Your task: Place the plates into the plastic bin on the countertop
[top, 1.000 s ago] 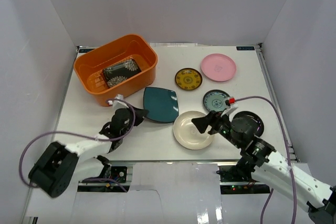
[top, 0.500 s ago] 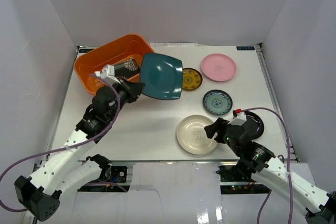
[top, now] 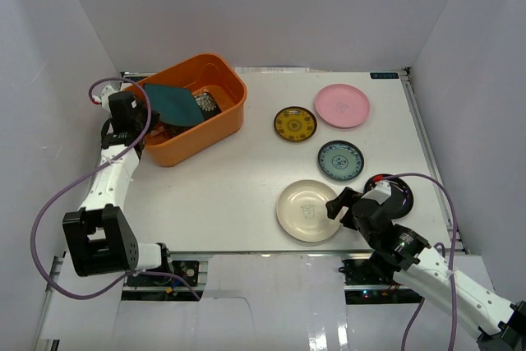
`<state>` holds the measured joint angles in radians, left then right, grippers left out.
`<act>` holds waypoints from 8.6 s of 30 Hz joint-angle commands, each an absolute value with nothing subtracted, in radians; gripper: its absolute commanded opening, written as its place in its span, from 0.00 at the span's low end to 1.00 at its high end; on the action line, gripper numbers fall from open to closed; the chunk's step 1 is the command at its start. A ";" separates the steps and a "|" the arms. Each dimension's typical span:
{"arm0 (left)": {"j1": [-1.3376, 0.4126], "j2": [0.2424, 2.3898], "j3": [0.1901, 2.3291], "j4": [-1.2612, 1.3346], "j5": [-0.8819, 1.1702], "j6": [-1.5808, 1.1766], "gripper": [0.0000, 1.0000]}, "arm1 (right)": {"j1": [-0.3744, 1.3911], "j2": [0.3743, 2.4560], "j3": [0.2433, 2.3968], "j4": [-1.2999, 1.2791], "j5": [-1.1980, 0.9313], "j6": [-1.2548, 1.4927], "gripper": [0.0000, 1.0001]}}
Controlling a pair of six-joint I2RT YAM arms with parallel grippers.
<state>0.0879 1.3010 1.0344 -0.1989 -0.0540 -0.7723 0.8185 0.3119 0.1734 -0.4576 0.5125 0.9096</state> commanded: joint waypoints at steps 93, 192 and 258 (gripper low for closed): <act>0.084 1.512 1.233 -0.360 -0.051 -0.600 0.00 | -0.040 1.874 1.091 0.241 0.009 0.566 0.52; 0.115 1.615 1.302 -0.348 0.164 -0.612 0.84 | 0.242 0.403 0.388 -0.241 -0.094 0.522 0.79; -0.713 2.098 1.210 0.230 -0.446 -1.078 0.44 | -0.518 0.412 0.273 -0.261 -0.178 0.699 0.08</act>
